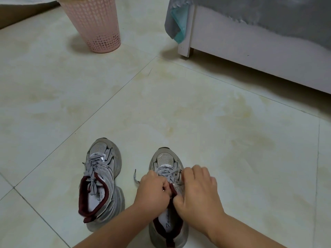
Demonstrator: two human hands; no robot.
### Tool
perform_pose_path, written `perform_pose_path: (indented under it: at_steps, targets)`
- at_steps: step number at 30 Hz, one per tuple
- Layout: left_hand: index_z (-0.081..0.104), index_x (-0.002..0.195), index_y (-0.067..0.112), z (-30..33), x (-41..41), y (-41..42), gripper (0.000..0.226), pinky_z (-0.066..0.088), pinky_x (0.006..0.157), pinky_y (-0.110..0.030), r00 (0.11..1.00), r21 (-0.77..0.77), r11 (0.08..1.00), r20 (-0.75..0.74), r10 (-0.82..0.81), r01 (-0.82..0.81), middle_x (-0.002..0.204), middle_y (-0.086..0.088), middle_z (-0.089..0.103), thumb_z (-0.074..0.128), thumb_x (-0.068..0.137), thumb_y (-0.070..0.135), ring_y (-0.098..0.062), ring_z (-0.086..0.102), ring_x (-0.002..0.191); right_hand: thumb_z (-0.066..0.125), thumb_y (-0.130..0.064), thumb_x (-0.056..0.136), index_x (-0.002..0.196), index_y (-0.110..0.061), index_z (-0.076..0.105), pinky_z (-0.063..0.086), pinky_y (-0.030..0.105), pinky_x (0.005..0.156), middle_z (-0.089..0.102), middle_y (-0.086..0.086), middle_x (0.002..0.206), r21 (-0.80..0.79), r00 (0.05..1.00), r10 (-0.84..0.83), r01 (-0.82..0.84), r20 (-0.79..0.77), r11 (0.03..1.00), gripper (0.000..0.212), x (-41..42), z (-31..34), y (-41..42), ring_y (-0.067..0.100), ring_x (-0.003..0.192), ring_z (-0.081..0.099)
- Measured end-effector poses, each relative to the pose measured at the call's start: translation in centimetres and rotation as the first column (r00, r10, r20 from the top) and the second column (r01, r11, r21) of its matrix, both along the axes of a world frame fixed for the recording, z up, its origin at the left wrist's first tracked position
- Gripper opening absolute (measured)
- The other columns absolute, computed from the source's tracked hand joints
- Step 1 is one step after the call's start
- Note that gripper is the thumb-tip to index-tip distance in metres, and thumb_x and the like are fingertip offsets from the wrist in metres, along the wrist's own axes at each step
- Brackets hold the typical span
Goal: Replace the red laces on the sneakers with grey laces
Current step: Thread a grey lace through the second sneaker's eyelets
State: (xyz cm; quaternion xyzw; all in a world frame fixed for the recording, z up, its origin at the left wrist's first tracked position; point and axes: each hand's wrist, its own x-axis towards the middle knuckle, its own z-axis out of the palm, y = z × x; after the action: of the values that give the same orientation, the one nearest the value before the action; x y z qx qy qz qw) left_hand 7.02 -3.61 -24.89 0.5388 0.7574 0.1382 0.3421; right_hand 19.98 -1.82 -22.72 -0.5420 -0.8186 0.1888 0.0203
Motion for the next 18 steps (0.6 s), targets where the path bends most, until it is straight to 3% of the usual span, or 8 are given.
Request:
perform_pose_path:
  at_steps: [2, 5, 8, 10, 13, 16, 18]
  targets:
    - [0.042, 0.052, 0.029, 0.3, -0.1, 0.2, 0.039, 0.035, 0.076, -0.02, 1.0, -0.047, 0.999, 0.019, -0.008, 0.009, 0.09, 0.001, 0.041, 0.055, 0.084, 0.012, -0.018, 0.048, 0.096, 0.041, -0.05, 0.081, 0.108, -0.019, 0.037, 0.034, 0.035, 0.074, 0.054, 0.001, 0.106, -0.176, 0.997, -0.027, 0.039, 0.073, 0.984, 0.04, -0.1, -0.2, -1.1, 0.026, 0.102, 0.052]
    - [0.045, 0.049, 0.024, 0.9, -0.8, 0.8, 0.039, 0.037, 0.069, -0.02, 0.989, -0.13, 0.991, 0.148, 0.006, 0.014, 0.076, 0.004, 0.047, 0.055, 0.081, 0.003, -0.013, 0.049, 0.076, 0.037, -0.051, 0.091, 0.111, -0.014, 0.038, 0.041, 0.031, 0.079, 0.058, 0.007, 0.116, -0.475, 0.984, -0.068, 0.139, 0.165, 0.869, 0.042, -0.2, -1.2, -1.5, 0.026, 0.109, 0.056]
    - [0.045, 0.045, 0.02, 1.6, -1.7, 1.0, 0.042, 0.036, 0.055, -0.017, 0.973, -0.21, 0.976, 0.232, -0.013, 0.063, 0.053, 0.007, 0.047, 0.053, 0.077, -0.007, -0.008, 0.042, 0.056, 0.036, -0.038, 0.095, 0.094, -0.015, 0.034, 0.041, 0.029, 0.081, 0.057, 0.01, 0.118, -0.545, 0.98, -0.146, 0.197, 0.136, 0.815, 0.023, -0.8, -1.7, -1.4, 0.027, 0.111, 0.056]
    - [0.046, 0.045, 0.02, 2.4, -2.3, 1.2, 0.044, 0.031, 0.05, -0.016, 0.955, -0.251, 0.967, 0.296, 0.025, 0.053, 0.043, 0.011, 0.045, 0.053, 0.077, -0.009, -0.007, 0.038, 0.05, 0.037, -0.032, 0.095, 0.098, -0.014, 0.039, 0.041, 0.029, 0.081, 0.057, 0.01, 0.118, -0.559, 0.977, -0.171, 0.214, 0.128, 0.801, 0.018, -1.0, -1.9, -1.2, 0.027, 0.111, 0.055]
    - [0.05, 0.039, 0.018, 5.1, -3.2, 1.9, 0.036, 0.029, 0.052, -0.022, 0.888, -0.218, 0.976, 0.446, 0.115, -0.017, 0.049, 0.005, 0.046, 0.058, 0.071, 0.003, -0.009, 0.038, 0.049, 0.036, -0.024, 0.094, 0.109, -0.008, 0.047, 0.04, 0.027, 0.08, 0.057, 0.011, 0.119, -0.543, 0.97, -0.181, 0.24, 0.161, 0.805, 0.025, -0.9, -2.0, -0.4, 0.026, 0.111, 0.055]
    - [0.057, 0.043, 0.018, 8.6, -3.8, 2.4, 0.013, 0.033, 0.057, -0.02, 0.823, -0.139, 0.99, 0.559, 0.106, -0.033, 0.055, 0.002, 0.05, 0.052, 0.055, 0.018, -0.008, 0.043, 0.051, 0.037, -0.023, 0.093, 0.097, -0.014, 0.044, 0.036, 0.026, 0.073, 0.058, 0.009, 0.117, -0.562, 0.966, -0.205, 0.26, 0.16, 0.785, 0.012, -1.0, -2.3, -0.3, 0.026, 0.109, 0.056]
    - [0.058, 0.047, 0.017, 10.4, -4.2, 2.6, 0.012, 0.036, 0.06, -0.018, 0.713, -0.1, 0.995, 0.696, 0.09, -0.028, 0.056, 0.001, 0.05, 0.051, 0.057, 0.017, -0.008, 0.044, 0.054, 0.036, -0.021, 0.092, 0.096, -0.014, 0.045, 0.034, 0.026, 0.071, 0.058, 0.008, 0.115, -0.561, 0.961, -0.225, 0.275, 0.158, 0.781, 0.011, -1.0, -2.3, -0.3, 0.026, 0.107, 0.056]
